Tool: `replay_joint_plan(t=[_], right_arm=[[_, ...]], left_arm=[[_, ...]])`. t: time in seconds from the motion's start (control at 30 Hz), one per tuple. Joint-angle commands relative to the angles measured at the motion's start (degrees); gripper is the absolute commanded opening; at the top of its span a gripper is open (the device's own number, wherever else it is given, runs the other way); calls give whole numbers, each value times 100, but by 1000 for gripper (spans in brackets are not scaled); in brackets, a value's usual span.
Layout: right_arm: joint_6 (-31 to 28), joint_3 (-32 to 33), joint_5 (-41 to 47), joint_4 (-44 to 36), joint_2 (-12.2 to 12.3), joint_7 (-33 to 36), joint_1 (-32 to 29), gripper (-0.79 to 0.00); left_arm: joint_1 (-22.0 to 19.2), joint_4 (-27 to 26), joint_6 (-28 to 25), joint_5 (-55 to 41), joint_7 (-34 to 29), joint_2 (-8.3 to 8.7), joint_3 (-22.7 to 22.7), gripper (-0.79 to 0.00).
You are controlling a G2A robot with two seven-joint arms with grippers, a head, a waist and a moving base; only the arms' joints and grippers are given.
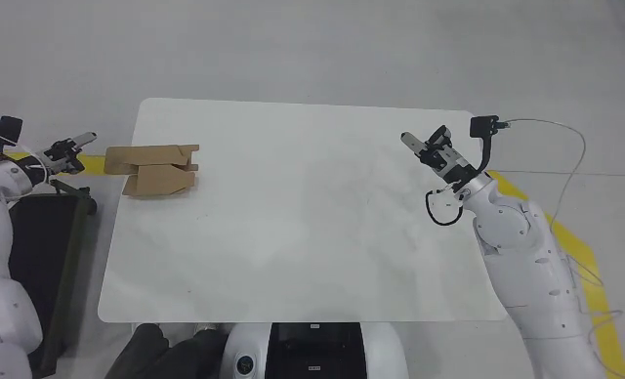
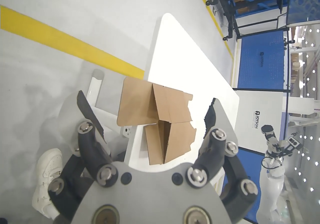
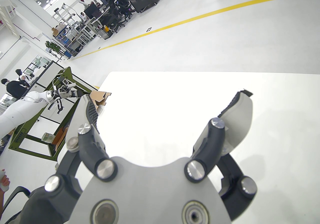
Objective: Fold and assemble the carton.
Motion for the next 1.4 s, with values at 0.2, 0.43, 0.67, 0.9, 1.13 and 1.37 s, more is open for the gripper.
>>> replay_joint_plan(t=[0.2, 0.43, 0.67, 0.9, 1.13, 1.37], right_arm=[[0, 0, 0, 0, 0, 0, 0, 0], [0, 0, 0, 0, 0, 0, 0, 0], [0, 0, 0, 0, 0, 0, 0, 0], [0, 0, 0, 0, 0, 0, 0, 0], [0, 0, 0, 0, 0, 0, 0, 0], [0, 0, 0, 0, 0, 0, 0, 0]], left_arm=[[-379, 719, 314, -62, 6, -211, 333, 0], [-435, 976, 534, -217, 122, -268, 377, 0], [-394, 997, 595, -380, 215, -279, 376, -400], [-382, 979, 755, -423, 337, -334, 451, -526], [-389, 995, 807, -592, 377, -344, 441, -646], [-392, 960, 626, -903, 121, -268, 327, -785]])
